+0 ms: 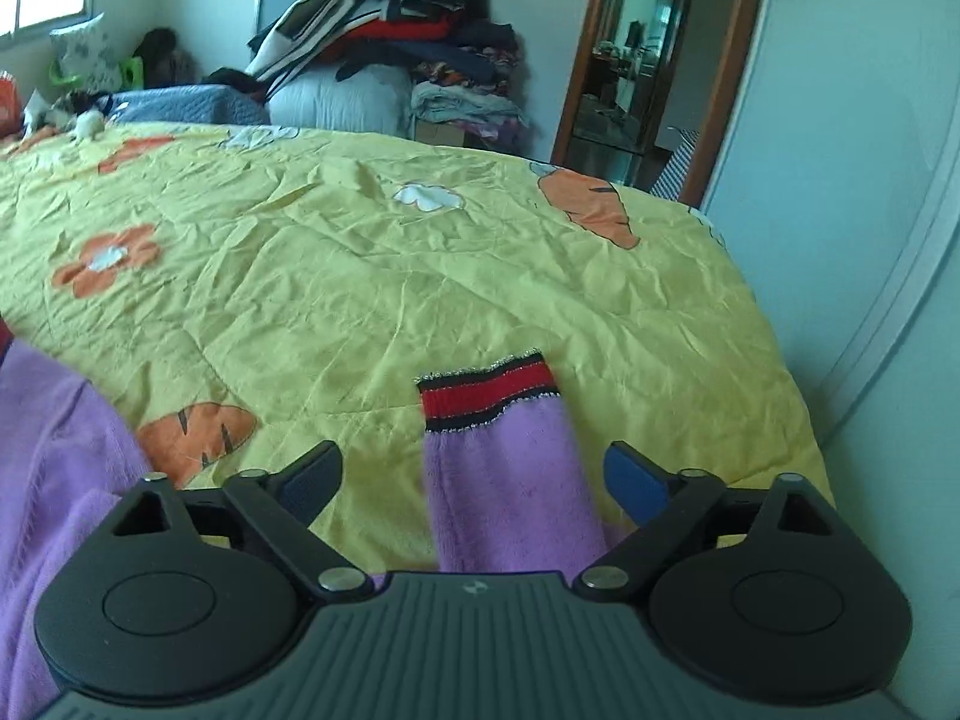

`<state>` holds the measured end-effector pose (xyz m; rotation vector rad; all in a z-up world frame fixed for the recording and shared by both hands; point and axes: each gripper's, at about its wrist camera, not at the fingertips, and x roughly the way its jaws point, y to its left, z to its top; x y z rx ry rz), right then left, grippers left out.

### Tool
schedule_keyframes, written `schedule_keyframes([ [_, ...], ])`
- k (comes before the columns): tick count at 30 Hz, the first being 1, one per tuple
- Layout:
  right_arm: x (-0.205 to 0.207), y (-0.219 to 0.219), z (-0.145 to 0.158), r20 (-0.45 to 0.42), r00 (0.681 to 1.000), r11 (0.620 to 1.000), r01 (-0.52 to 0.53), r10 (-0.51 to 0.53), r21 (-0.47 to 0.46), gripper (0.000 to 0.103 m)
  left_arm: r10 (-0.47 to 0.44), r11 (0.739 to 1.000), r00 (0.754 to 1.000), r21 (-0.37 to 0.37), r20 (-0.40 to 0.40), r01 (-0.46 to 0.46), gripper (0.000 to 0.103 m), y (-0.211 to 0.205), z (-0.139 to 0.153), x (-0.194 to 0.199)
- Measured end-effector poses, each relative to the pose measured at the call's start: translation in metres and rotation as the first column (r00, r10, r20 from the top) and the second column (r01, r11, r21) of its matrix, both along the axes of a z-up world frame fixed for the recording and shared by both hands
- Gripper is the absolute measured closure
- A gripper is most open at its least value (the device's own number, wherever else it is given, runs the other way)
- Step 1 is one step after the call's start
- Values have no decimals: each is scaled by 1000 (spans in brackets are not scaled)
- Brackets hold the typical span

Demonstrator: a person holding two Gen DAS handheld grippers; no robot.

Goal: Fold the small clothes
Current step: 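Grasp the striped cuff of a sweater sleeve with the right gripper, then carry the sleeve across the sweater body and open the right gripper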

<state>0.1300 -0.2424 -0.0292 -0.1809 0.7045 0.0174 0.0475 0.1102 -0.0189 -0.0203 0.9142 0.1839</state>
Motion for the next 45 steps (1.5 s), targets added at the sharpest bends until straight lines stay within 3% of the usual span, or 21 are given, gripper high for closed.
schedule_keyframes([
  [8, 3, 6, -4, 4, 1000, 999, -9, 10, -37, 14, -4, 1000, 1000, -17, 0, 4, 0, 5, -7, 3],
  [10, 3, 6, -2, 1, 1000, 999, -15, 15, -38, 24, -1, 1000, 1000, -20, -4, 1, 0, 6, -9, 4],
  [12, 7, 5, -3, -13, 1000, 998, -14, 14, -53, 47, 0, 1000, 1000, -21, -1, 0, 0, 7, -8, 4],
  [14, 11, 2, -4, -28, 999, 998, -23, 22, -50, 50, 2, 1000, 1000, -16, -1, -2, 0, 6, -9, 4],
  [19, 16, 3, -9, -57, 997, 994, -52, 47, -93, 73, 7, 1000, 1000, -23, -2, -7, 0, 7, -9, 4],
  [21, 17, 2, -11, -59, 997, 991, -51, 44, -123, 90, 6, 1000, 1000, -25, 0, -5, 0, 8, -10, 3],
  [28, 3, -31, 13, -25, 1000, 1000, 11, -10, 28, 95, -2, 999, 999, -50, 37, 4, 0, 13, -14, -2],
  [33, -19, -60, 62, 29, 999, 979, 39, -45, 203, 96, -46, 998, 997, -39, 59, 48, 0, 13, -15, -4],
  [39, -64, -61, 144, 172, 985, 955, -33, -19, 294, 96, -47, 999, 996, -6, 75, 47, 0, 27, 0, -20],
  [45, -102, -28, 189, 255, 966, 926, -141, 50, 352, 96, -64, 998, 995, 24, 79, 62, 0, 44, 5, -46],
])
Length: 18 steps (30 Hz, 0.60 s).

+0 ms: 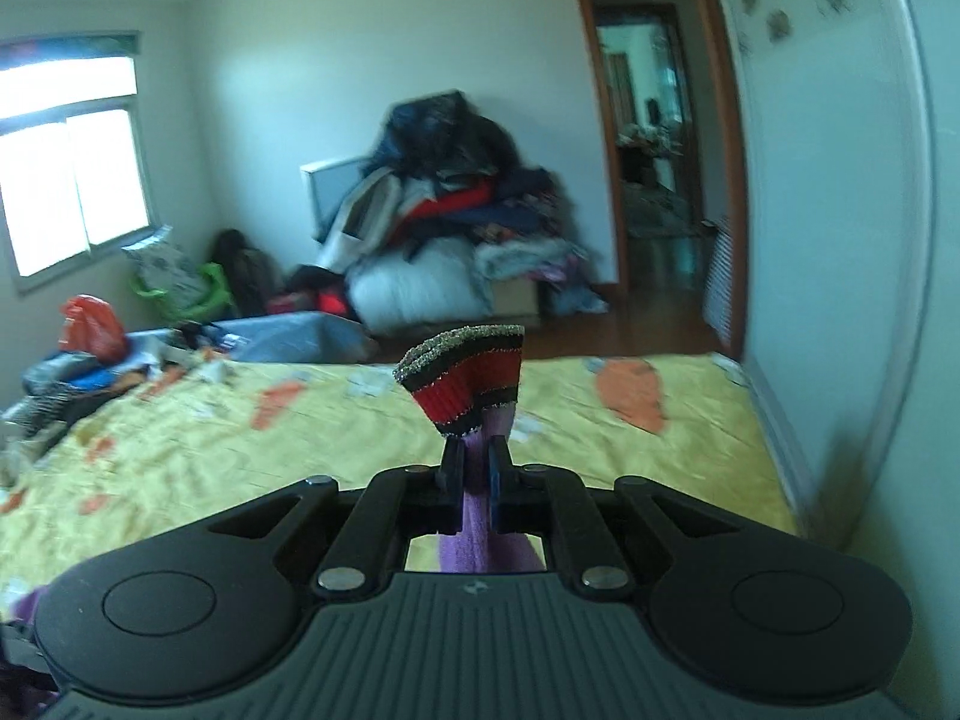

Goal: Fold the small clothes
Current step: 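Carry the sleeve across the sweater body and open the right gripper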

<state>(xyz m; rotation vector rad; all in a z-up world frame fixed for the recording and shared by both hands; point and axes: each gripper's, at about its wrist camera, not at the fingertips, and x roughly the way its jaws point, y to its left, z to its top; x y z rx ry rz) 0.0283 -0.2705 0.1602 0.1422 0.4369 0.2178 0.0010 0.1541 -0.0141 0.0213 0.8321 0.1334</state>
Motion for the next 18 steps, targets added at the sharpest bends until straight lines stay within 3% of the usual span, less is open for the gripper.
schedule_keyframes([
  [5, -24, 42, 26, 55, 992, 991, -115, 111, 70, 96, 7, 999, 1000, 37, 23, -8, 0, 21, 7, -24],
  [11, -50, 121, 46, 116, 952, 948, -297, 284, 115, 96, 46, 998, 997, 50, 67, -49, 0, 59, 23, -50],
  [14, -52, 174, 29, 100, 922, 914, -384, 374, 130, 96, 73, 996, 994, 53, 82, -77, 0, 79, 28, -62],
  [18, -46, 252, -17, 15, 887, 875, -459, 462, 153, 96, 103, 991, 991, 72, 91, -110, 0, 105, 30, -78],
])
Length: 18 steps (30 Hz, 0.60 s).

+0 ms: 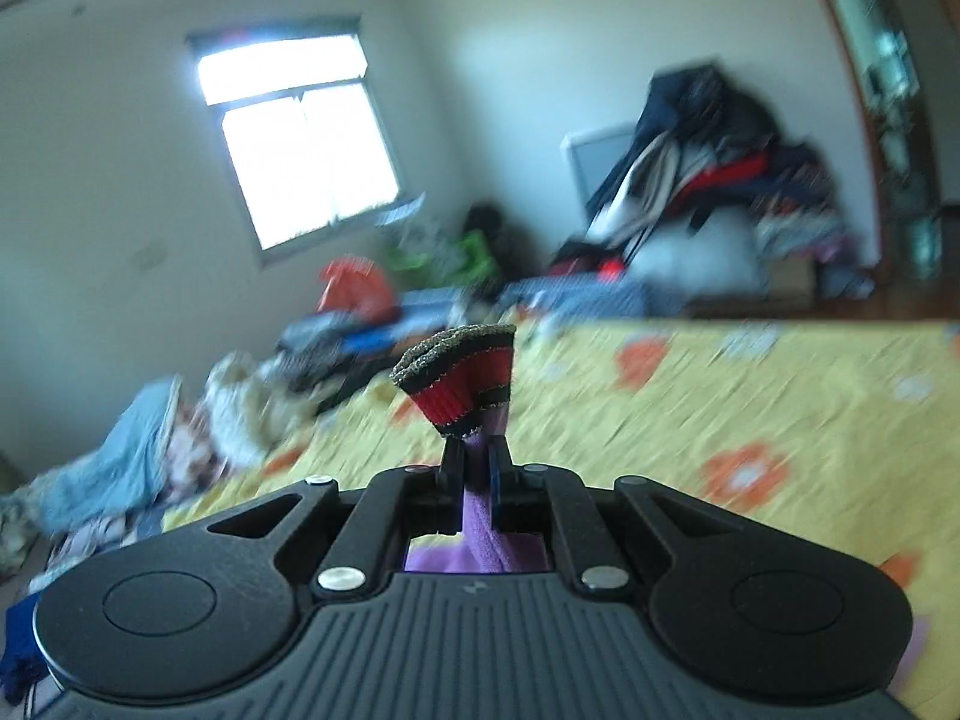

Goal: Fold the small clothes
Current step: 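Carry the sleeve across the sweater body and open the right gripper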

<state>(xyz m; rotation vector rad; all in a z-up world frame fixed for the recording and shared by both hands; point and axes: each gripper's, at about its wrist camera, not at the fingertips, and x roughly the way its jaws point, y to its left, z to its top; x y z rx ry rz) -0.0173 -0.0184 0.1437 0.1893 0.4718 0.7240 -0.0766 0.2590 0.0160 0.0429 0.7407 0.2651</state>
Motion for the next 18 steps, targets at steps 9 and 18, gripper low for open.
schedule_keyframes([
  [9, 17, 118, -139, -177, 983, 985, -76, 49, -153, 96, 87, 996, 996, 15, -20, -86, 0, 51, -5, -27],
  [18, -9, 144, -182, -233, 964, 964, -180, 132, -196, 32, 111, 994, 994, -13, -25, -111, 0, 53, -8, -32],
])
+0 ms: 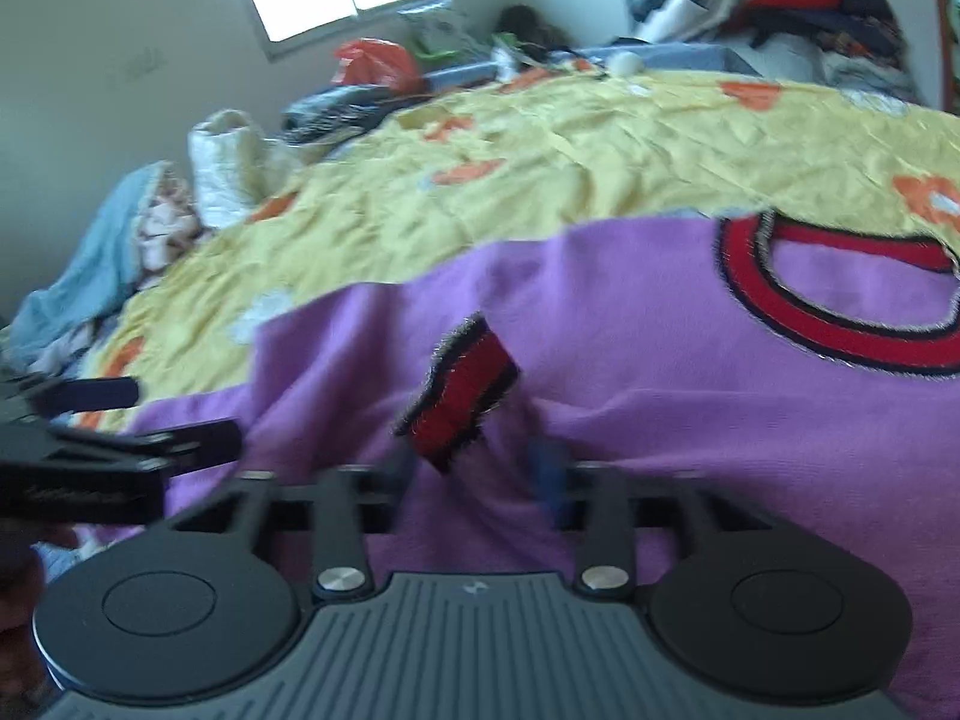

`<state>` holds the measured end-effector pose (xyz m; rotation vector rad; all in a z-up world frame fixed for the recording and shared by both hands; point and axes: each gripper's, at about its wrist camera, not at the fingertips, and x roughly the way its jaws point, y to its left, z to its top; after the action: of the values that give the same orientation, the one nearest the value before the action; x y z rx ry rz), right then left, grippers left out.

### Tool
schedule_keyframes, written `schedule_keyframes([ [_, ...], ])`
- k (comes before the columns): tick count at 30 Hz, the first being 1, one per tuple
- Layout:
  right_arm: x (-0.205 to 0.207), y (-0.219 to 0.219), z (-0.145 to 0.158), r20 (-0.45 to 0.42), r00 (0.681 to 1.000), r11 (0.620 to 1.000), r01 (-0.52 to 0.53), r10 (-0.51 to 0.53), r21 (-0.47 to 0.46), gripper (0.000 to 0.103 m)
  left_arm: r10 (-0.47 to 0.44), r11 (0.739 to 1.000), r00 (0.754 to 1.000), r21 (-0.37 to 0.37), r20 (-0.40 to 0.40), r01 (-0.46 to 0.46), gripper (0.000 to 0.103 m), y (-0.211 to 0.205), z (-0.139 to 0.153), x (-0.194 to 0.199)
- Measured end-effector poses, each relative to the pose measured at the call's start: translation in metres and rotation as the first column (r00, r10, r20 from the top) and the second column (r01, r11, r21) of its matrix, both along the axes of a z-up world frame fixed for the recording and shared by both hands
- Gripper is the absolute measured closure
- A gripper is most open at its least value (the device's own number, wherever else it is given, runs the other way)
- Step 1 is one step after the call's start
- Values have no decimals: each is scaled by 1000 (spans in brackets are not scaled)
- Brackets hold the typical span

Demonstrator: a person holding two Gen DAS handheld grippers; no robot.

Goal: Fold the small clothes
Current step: 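Carry the sleeve across the sweater body and open the right gripper, then grasp the striped cuff of the other sleeve with the left gripper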

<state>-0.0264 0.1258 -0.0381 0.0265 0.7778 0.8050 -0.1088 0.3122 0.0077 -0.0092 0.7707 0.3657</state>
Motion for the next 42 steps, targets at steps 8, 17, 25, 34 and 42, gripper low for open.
schedule_keyframes([
  [8, -8, -89, 41, 186, 964, 974, 208, -188, -91, 19, 3, 991, 998, -131, 67, 6, 0, -9, 9, 10],
  [17, 33, -180, 3, 173, 897, 860, 440, -407, -258, 18, -157, 932, 984, -317, 87, 176, 0, -66, -17, 78],
  [25, 41, -223, -3, 192, 865, 823, 501, -464, -269, 0, -100, 985, 995, -142, -6, 98, 0, -61, -48, 82],
  [34, 13, -192, 24, 226, 892, 882, 434, -391, -183, 0, 16, 982, 997, -189, 75, -1, 0, -48, -16, 59],
  [42, 20, -202, -2, 174, 902, 866, 428, -394, -257, 0, -80, 989, 997, -125, 12, 81, 0, -86, -45, 89],
])
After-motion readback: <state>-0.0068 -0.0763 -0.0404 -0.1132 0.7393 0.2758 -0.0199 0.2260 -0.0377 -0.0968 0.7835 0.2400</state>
